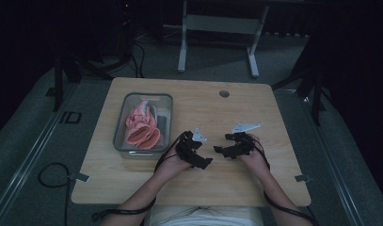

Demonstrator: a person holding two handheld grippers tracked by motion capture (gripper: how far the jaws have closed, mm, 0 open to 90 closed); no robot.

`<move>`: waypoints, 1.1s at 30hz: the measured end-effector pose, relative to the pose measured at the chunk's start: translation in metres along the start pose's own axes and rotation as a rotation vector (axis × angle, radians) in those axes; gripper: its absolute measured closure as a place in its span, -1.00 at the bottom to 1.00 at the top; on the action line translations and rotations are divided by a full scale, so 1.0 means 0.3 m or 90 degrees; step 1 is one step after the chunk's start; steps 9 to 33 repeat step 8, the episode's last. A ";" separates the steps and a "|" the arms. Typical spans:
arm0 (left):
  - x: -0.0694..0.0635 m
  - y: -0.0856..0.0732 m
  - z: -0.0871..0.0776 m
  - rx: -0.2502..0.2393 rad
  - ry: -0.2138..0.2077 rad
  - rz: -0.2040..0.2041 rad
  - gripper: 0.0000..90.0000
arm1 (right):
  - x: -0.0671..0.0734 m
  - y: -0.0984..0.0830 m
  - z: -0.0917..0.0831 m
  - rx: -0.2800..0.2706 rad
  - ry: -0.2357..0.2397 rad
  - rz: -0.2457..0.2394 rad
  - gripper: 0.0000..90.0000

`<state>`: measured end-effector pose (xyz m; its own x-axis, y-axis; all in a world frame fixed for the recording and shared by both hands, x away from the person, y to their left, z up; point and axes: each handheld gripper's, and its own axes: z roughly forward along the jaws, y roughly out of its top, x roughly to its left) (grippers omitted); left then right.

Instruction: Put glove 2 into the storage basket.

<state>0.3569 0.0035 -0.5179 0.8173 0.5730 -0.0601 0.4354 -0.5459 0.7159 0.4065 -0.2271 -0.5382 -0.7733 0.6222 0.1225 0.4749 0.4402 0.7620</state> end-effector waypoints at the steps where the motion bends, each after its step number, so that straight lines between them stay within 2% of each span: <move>1: -0.001 -0.005 0.003 -0.001 -0.002 -0.001 -0.79 | 0.000 0.000 0.000 0.000 0.000 0.000 -0.68; 8: -0.011 -0.026 0.019 0.003 -0.005 0.003 -0.79 | -0.007 -0.027 0.011 0.010 -0.002 0.003 -0.68; 33: -0.011 -0.026 0.019 0.003 -0.005 0.003 -0.79 | -0.007 -0.027 0.011 0.010 -0.002 0.003 -0.68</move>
